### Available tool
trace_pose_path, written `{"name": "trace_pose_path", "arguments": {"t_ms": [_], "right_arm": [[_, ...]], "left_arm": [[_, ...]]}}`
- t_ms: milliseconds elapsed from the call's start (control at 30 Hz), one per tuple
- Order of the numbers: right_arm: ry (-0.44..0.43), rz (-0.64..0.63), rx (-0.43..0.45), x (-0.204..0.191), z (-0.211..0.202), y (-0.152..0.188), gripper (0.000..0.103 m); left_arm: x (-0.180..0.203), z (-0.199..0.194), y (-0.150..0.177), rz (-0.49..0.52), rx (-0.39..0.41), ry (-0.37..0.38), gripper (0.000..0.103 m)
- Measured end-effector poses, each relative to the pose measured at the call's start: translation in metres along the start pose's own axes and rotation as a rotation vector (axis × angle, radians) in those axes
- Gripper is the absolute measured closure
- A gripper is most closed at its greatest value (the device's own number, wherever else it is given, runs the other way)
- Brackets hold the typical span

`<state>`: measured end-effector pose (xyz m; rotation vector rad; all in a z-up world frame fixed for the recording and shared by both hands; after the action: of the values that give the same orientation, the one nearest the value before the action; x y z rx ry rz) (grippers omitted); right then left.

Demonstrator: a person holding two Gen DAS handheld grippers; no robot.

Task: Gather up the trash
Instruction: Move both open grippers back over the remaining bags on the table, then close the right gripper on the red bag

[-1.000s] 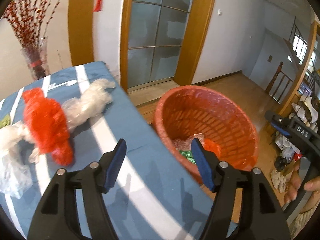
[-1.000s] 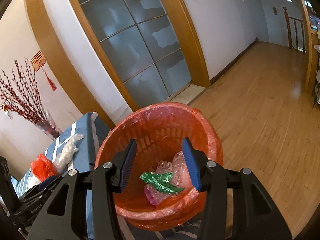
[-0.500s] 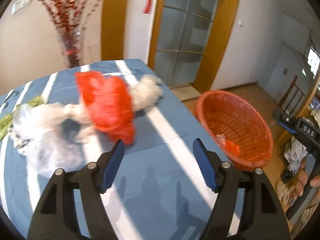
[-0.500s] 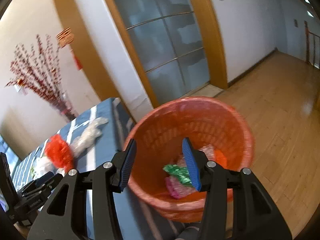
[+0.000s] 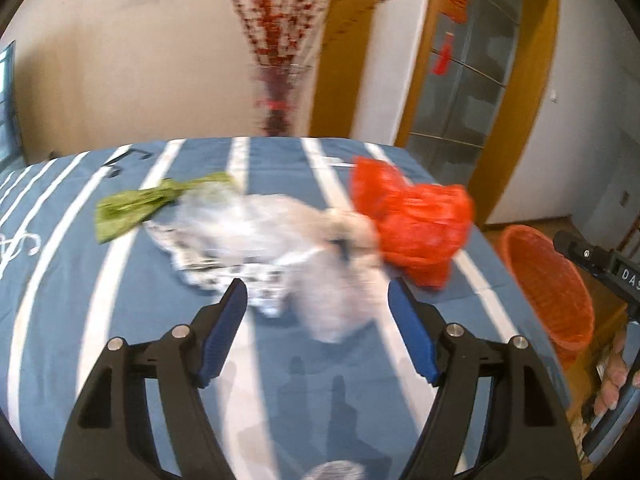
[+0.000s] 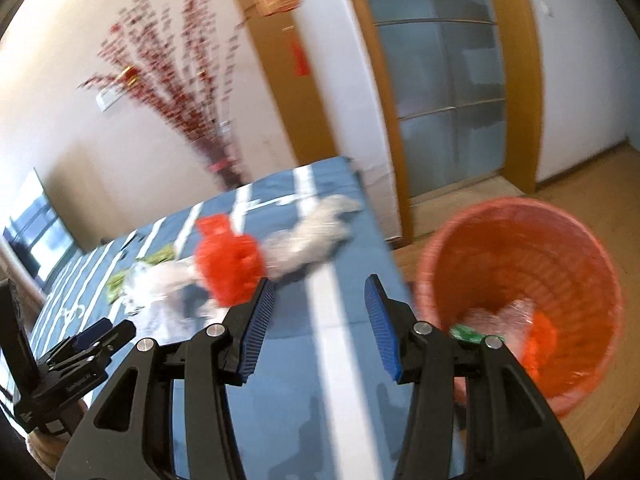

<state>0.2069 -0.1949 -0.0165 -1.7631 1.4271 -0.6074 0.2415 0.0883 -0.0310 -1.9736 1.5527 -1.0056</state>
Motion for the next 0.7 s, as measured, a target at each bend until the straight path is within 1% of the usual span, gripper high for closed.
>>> {"name": "trace_pose_path", "arguments": {"t_ms": [100,233,333,467,700], "right_arm": [[-0.019,-0.033,-0.015,-0.022,0.015,-0.006,0.054],[-0.041,-0.047,-0.033,-0.042,0.032,-0.010,0.055],[-0.039,-0.067,-0.047,-0.056,0.044,-0.013,0.057],[-0.020,-0.082,-0.066,-0.066,0.059,-0.015,0.062],[0.021,-0.081,-0.097,-0.066,0.073,-0.011,0.068]], "left_arm": [[-0.020,-0.002,-0.003,-0.026,0.007,-0.020,0.031],[-0.046,-0.004,-0.006,-0.062,0.011,-0.034,0.031],[-0.060,-0.005,-0.007,-0.081,0.011,-0.040,0.031],[-0.074,-0.005,-0.005,-0.097,0.008,-0.044,0.031],[-0.091,-0.003,-0.001,-0.119,0.000,-0.043,0.031]]}}
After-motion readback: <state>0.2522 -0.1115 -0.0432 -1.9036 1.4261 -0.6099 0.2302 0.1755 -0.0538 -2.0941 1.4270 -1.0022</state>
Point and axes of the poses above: each gripper's, at about its wrist camera, not at the fingertips, and z roughly the way its jaws point, x to its right, y to its underside, the point moved 5 cm from there along z, roughly the way its jaws point, and after that the axes turned 11 degrees about -z, right-handed, at the moved point
